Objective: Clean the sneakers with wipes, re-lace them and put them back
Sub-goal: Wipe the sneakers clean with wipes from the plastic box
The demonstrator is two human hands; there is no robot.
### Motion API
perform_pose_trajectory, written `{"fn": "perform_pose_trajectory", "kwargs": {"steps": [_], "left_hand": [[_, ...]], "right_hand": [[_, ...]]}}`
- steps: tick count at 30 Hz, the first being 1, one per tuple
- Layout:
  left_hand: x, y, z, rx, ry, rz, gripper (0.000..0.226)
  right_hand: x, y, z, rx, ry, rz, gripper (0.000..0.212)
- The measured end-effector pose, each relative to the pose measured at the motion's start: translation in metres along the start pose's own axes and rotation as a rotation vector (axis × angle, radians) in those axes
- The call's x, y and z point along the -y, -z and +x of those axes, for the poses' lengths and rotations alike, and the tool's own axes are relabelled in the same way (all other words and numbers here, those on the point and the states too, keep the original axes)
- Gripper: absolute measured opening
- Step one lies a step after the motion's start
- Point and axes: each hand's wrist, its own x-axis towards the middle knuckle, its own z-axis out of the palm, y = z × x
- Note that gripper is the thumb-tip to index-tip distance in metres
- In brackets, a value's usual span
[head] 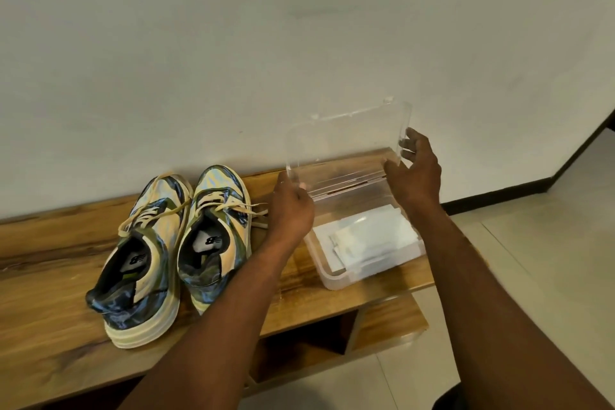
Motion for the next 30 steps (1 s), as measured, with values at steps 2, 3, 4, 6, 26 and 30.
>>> {"fn": "perform_pose_trajectory", "kwargs": {"steps": [2,3,4,6,26,30], "left_hand": [[-0.002,-0.002,0.004,0.072,-0.031,0.116,0.036],[-0.003,-0.002,0.007,0.076,-0.035,0.169,0.037],[-0.005,-0.002,0.009,0.071,-0.027,0.207,0.036],[-0.006,-0.003,0.013,0.046,0.010,0.246,0.030],[0.004,0.002,-0.007,-0.047,0.033,0.179,0.032],[0.002,0.005,-0.017,-0.074,-0.020,0.246,0.036]], "right_hand": [[-0.002,0.005,0.001,-0.037,0.004,-0.083,0.073],[-0.003,0.007,0.001,-0.045,0.016,-0.127,0.074],[-0.004,0.008,0.000,-0.046,0.034,-0.171,0.075],[-0.006,0.008,-0.002,-0.020,0.051,-0.263,0.079],[-0.017,0.006,-0.003,0.250,0.018,-0.425,0.058],[-0.018,0.013,-0.002,0.168,0.168,-0.436,0.041]]}}
